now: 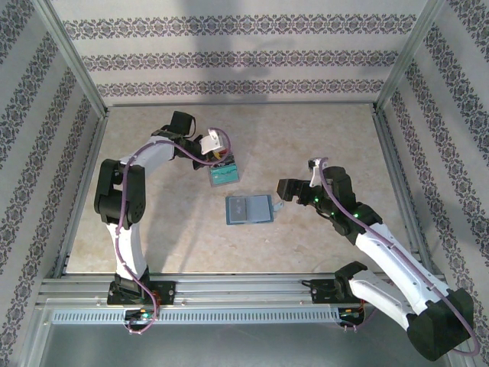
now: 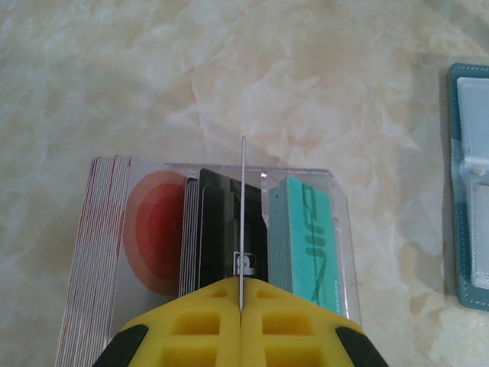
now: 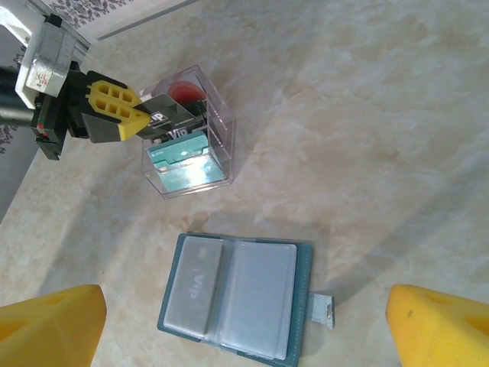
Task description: Take the credit cards out of the card holder
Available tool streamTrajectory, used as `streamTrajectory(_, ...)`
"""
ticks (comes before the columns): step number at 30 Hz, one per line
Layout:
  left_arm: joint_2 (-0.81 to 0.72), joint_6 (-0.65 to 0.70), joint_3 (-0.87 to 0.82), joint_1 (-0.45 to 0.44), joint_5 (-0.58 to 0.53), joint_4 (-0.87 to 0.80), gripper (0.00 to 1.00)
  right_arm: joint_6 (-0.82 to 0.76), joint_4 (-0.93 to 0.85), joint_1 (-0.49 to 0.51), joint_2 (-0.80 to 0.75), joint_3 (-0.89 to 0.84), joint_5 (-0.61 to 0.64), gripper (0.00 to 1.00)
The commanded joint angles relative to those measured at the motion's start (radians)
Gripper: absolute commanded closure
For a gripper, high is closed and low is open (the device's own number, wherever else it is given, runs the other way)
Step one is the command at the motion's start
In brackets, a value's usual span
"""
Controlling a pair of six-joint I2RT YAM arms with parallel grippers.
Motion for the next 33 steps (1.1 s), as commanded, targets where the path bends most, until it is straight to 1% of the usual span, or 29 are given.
streamTrajectory(1, 0.026, 0.033, 0.043, 0.017, 0.025, -0.024, 1.00, 0.015, 0.009, -0.010, 0.006, 0.015, 0.006, 0.06)
streamTrajectory(9, 0.077, 0.016, 0.070, 0.021, 0.024, -0.005, 1.00, 0.022, 0.006, -0.010, 0.009, 0.012, 0.002, 0.06)
streamTrajectory(15, 0.089, -0.014, 0.079, 0.021, 0.040, -0.004, 0.89, 0.032, -0.005, -0.001, 0.029, 0.020, 0.011, 0.05)
streamTrajectory(19, 0.053, -0.025, 0.075, 0.019, 0.047, -0.031, 0.78, 0.024, -0.041, 0.042, 0.071, 0.050, 0.046, 0.06)
streamTrajectory(22, 0.007, -0.051, 0.056, 0.018, 0.057, -0.028, 0.64, 0.021, -0.078, 0.086, 0.122, 0.078, 0.093, 0.08)
streamTrajectory(24, -0.025, -0.072, 0.038, 0.019, 0.054, -0.009, 0.61, 0.019, -0.102, 0.120, 0.158, 0.100, 0.139, 0.10)
streamTrajectory(25, -0.040, -0.086, 0.027, 0.017, 0.053, -0.001, 0.60, 0.019, -0.120, 0.140, 0.178, 0.115, 0.168, 0.12)
streamTrajectory(27, -0.076, -0.117, 0.002, 0.017, 0.051, 0.017, 0.55, 0.015, -0.154, 0.183, 0.219, 0.148, 0.223, 0.15)
streamTrajectory(29, -0.129, -0.173, -0.047, 0.014, 0.036, 0.065, 0.49, 0.013, -0.192, 0.232, 0.267, 0.184, 0.270, 0.22)
streamTrajectory(31, -0.191, -0.233, -0.111, 0.006, 0.003, 0.127, 0.41, 0.017, -0.222, 0.266, 0.318, 0.216, 0.295, 0.28)
streamTrajectory(33, -0.262, -0.304, -0.193, -0.003, -0.037, 0.214, 0.33, 0.020, -0.235, 0.295, 0.366, 0.241, 0.306, 0.32)
